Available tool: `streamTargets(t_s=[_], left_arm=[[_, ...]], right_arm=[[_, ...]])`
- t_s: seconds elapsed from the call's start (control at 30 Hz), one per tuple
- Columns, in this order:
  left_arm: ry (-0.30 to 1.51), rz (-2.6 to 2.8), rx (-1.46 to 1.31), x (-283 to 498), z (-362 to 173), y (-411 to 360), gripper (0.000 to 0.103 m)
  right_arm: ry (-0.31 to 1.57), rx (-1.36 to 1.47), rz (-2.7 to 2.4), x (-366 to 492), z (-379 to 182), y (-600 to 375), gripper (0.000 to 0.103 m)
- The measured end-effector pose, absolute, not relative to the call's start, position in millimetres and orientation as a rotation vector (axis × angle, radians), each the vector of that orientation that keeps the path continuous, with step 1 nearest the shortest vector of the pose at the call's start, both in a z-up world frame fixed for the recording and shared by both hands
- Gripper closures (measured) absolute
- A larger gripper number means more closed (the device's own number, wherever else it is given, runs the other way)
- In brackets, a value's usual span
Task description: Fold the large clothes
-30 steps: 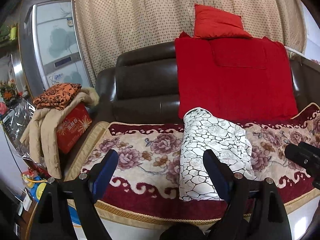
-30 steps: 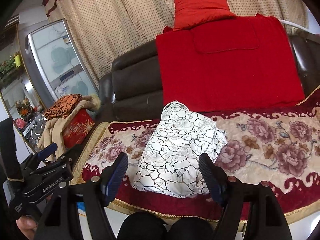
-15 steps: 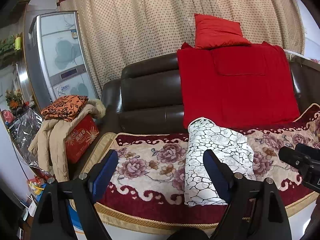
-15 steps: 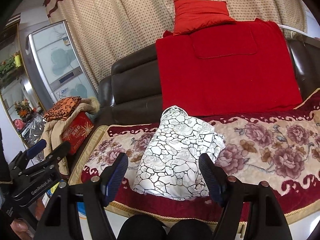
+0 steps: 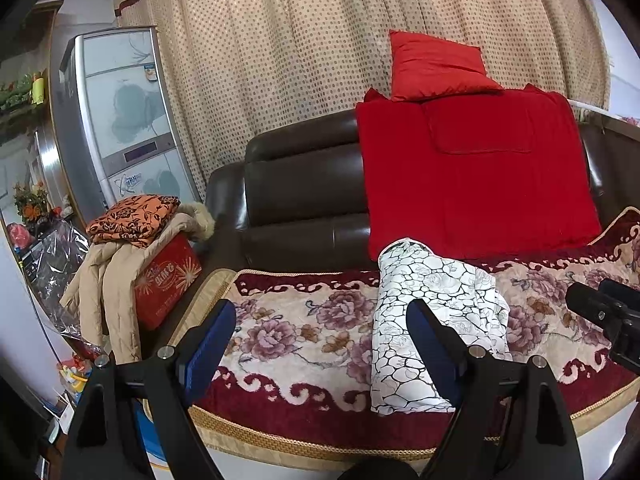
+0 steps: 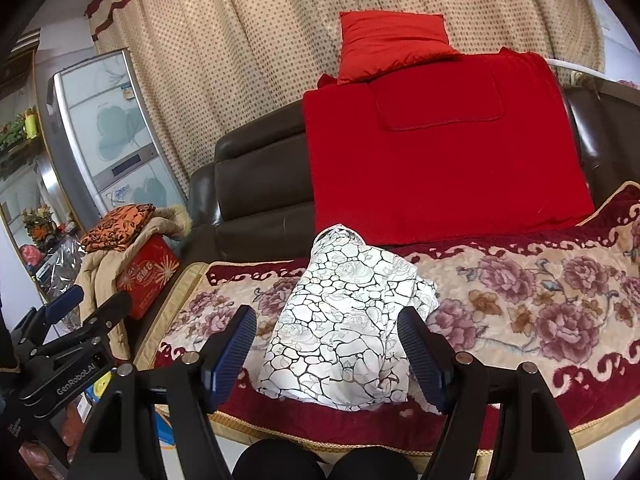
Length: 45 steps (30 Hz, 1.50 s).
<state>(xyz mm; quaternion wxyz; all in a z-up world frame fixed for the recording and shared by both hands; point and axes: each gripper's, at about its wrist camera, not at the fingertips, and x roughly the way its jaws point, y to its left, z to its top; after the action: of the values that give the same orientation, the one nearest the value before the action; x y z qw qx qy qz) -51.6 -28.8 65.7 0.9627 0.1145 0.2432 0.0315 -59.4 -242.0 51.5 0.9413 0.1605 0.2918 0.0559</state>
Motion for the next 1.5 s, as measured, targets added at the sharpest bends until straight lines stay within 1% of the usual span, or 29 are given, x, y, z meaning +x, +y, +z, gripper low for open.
streamTargets(t_s=[0.43, 1.5], left_arm=[[0.501, 0.059, 0.226, -53.8, 67.5, -28.4, 0.016], [0.444, 0.089, 0.179, -73.1, 86.4, -18.4, 0.016]], right_arm=[[0.56, 0.312, 0.091, -65.7, 58.2, -242.9, 0.026], [0.498, 0.31, 0.064, -79.4, 75.0, -249.7, 0.026]])
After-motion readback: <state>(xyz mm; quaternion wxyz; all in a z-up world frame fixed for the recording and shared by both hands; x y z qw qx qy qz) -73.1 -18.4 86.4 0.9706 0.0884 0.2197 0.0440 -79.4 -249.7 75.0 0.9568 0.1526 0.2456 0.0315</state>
